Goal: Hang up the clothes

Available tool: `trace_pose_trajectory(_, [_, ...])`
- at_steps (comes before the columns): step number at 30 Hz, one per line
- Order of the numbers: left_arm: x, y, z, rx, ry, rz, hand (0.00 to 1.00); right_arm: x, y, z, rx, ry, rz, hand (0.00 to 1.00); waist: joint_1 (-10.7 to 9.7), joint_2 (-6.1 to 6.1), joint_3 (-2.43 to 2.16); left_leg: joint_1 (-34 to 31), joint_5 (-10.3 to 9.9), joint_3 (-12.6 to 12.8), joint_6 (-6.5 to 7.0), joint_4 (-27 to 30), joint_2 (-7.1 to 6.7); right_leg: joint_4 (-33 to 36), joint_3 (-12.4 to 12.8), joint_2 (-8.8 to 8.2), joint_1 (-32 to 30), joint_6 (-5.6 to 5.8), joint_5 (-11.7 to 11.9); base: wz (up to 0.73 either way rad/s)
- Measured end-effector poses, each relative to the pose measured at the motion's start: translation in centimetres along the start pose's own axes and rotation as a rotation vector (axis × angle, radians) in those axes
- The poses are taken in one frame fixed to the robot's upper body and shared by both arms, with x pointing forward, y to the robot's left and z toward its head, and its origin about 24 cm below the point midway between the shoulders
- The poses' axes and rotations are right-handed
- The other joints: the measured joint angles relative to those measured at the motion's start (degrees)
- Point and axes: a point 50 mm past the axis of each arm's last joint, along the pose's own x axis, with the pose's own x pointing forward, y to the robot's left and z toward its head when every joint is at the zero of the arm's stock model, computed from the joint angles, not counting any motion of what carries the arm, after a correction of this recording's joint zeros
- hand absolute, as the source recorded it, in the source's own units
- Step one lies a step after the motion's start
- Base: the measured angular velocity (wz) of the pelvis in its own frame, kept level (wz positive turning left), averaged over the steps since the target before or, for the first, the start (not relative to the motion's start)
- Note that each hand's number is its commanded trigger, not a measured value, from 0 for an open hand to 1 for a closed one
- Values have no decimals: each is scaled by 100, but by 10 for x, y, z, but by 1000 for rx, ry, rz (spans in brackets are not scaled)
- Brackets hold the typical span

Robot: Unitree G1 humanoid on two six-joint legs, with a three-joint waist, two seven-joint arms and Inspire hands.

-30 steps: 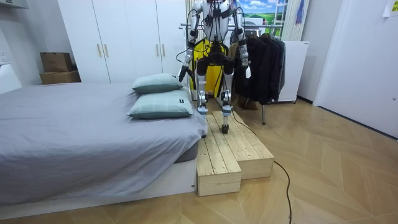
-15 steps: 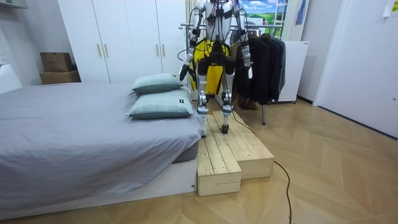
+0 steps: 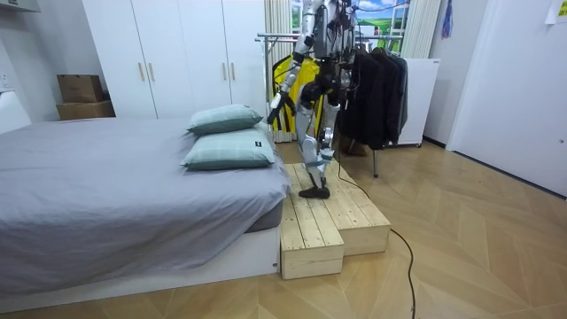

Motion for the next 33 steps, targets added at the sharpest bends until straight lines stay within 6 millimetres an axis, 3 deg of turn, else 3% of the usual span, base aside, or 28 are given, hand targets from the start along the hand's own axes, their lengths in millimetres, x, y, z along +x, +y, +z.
trace_pose_trajectory(1, [-1, -1, -4, -3, 5, -2, 0, 0, 1, 2, 1, -4, 10, 0, 68, -32, -25, 107, 0, 2, 1, -252, -82, 37, -141, -9, 15, 7, -26, 71])
trace_pose_trajectory(4, [-2, -2, -13, -24, 25, 4, 0, 0, 1, 4, 17, -13, 7, 0, 69, -82, -49, 202, -11, -45, -51, -605, -136, 137, -450, -30, 121, 32, -66, 51])
trace_pose_trajectory(7, [-3, 0, -19, -82, 46, 13, 0, 0, 1, 1, 50, -3, 7, 0, 81, -176, -135, 299, -32, -37, -131, -879, -178, 364, -393, -140, 112, 73, -66, 12])
trace_pose_trajectory(9, [-3, 0, -19, -84, 47, 14, 0, -2, -3, -10, 69, 27, -4, 0, 62, -212, -186, 306, -12, -88, -94, -877, -190, 403, -209, -161, 138, 101, -18, 22])
trace_pose_trajectory(12, [-2, 1, -14, -87, 30, 19, 0, -7, -10, -37, 91, 92, -34, 0, -115, -210, -176, 304, 19, -525, 38, -862, -254, 479, 301, -179, 274, 213, 61, 70])
trace_pose_trajectory(14, [-1, 0, -6, -109, 4, 15, 0, -11, -18, -55, 153, 130, -71, 0, -300, -240, -148, 258, 59, -1032, 147, -861, -386, 475, 1217, -175, 402, 329, 100, 110])
trace_pose_trajectory(15, [-1, -1, -4, -115, 0, 11, 0, -12, -20, -58, 167, 137, -83, 0, -377, -230, -139, 231, 82, -1212, 181, -861, -431, 470, 1479, -175, 441, 379, 100, 144])
trace_pose_trajectory(17, [0, -5, 4, -121, -22, -2, 0, -17, -25, -73, 141, 192, -118, 0, -587, -257, -139, 73, 147, -1917, 322, -846, -651, 468, 2573, -134, 515, 544, 127, 155])
trace_pose_trajectory(19, [0, -6, 4, -133, -25, -8, 0, -18, -26, -79, 91, 223, -131, 0, -564, -284, -134, -25, 186, -2272, 389, -822, -815, 457, 3005, -116, 557, 639, 146, 108])
trace_pose_trajectory(20, [-1, -7, -2, -150, -7, -10, 0, -19, -27, -79, 52, 235, -140, 0, -523, -236, -104, -35, 194, -2452, 419, -820, -894, 458, 3229, -106, 594, 658, 156, 78])
trace_pose_trajectory(23, [-2, -6, -12, -173, 21, 8, 0, -16, -23, -72, -21, 220, -142, 0, -383, -273, -117, -155, 204, -2831, 498, -754, -1050, 221, 3666, -90, 732, 735, 173, 66])
trace_pose_trajectory(25, [-3, -5, -20, -178, 40, 26, 0, -12, -19, -56, -25, 170, -140, 0, -244, -287, -112, -302, 200, -2907, 524, -660, -1099, 68, 3778, -84, 747, 783, 194, 38])
trace_pose_trajectory(26, [-4, -4, -27, -182, 63, 38, 0, -9, -16, -46, -16, 137, -140, 0, -105, -285, -100, -359, 201, -2921, 532, -610, -1097, -40, 3801, -65, 761, 839, 229, 15])
trace_pose_trajectory(30, [-9, -5, -51, -180, 144, 59, 0, -3, -4, -18, 6, 51, -111, 0, -29, -311, -99, -565, 169, -3177, 571, -368, -1165, -236, 3788, -49, 812, 844, 228, 42])
trace_pose_trajectory(33, [-12, -9, -63, -183, 178, 51, 0, -2, -1, -4, -9, -6, -98, 0, 138, -257, -76, -739, 102, -3311, 579, -159, -1168, -253, 3790, -19, 808, 845, 227, 26])
